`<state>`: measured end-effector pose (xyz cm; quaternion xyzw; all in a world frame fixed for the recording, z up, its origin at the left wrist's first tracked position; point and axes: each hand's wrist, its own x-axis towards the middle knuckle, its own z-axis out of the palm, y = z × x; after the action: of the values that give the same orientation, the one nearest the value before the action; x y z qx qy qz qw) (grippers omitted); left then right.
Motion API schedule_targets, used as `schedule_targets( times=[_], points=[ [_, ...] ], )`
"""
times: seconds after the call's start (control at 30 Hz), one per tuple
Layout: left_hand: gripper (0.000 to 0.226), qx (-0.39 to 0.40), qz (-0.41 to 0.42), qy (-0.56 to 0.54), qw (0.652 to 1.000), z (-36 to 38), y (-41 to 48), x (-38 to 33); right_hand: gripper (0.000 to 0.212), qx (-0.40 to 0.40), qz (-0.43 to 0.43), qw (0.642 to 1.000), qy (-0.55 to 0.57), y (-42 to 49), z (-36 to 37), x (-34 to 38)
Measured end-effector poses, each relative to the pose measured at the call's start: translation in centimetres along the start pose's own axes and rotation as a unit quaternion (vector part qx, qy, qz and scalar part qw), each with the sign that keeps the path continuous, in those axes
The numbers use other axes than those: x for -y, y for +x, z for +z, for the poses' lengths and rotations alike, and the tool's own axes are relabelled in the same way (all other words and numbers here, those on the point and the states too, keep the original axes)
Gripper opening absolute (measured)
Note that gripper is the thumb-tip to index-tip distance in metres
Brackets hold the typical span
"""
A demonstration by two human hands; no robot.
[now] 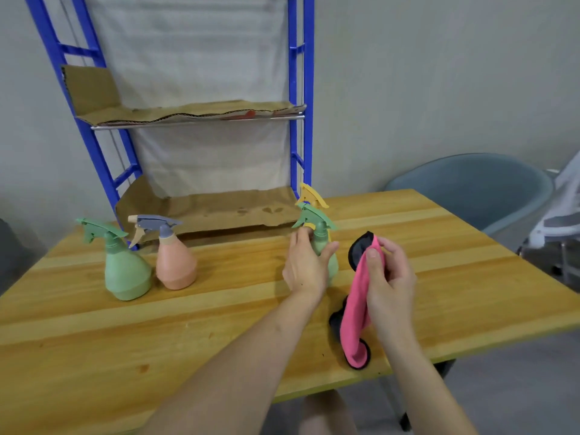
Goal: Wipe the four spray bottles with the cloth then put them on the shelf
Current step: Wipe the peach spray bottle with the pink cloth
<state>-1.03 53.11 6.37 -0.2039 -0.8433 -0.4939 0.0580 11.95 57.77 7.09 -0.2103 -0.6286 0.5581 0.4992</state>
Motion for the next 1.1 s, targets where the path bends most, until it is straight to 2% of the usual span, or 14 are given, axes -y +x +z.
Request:
schedule_targets(
  times=[0.23,0.33,0.5,0.63,0.87,1.0,1.1],
  points=[
    [0.051,0.031,0.035,-0.032,0.998,-0.3,0.1,1.3,0.021,0.008,-0.003,1.0,0.01,-0.9,0.8,0.4],
    [0.042,0.032,0.069,-0.02,0.997,-2.5,-0.3,3.2,0.022,0.017,-0.018,1.0,0.019,-1.6,2.1,0.8],
    [0.031,-0.008,0.119,0.094,0.988,-8.7,-1.0,7.2,0.022,0.064,-0.014,0.997,0.032,-3.2,5.6,1.3],
    [0.03,-0.047,0.147,0.197,0.968,-15.1,-1.2,9.6,0.025,0.106,-0.026,0.993,0.042,-4.5,9.2,1.7],
    [0.02,-0.117,0.16,0.311,0.93,-24.1,0.9,12.6,0.022,0.159,-0.036,0.985,0.048,-5.8,15.3,2.0],
    [0.017,-0.174,0.14,0.364,0.904,-27.8,3.5,12.6,0.022,0.188,-0.033,0.98,0.065,-6.6,17.7,3.1],
    [0.019,-0.178,0.121,0.383,0.898,-30.3,5.7,12.1,0.026,0.202,-0.032,0.976,0.072,-6.8,18.9,3.8]
  ],
)
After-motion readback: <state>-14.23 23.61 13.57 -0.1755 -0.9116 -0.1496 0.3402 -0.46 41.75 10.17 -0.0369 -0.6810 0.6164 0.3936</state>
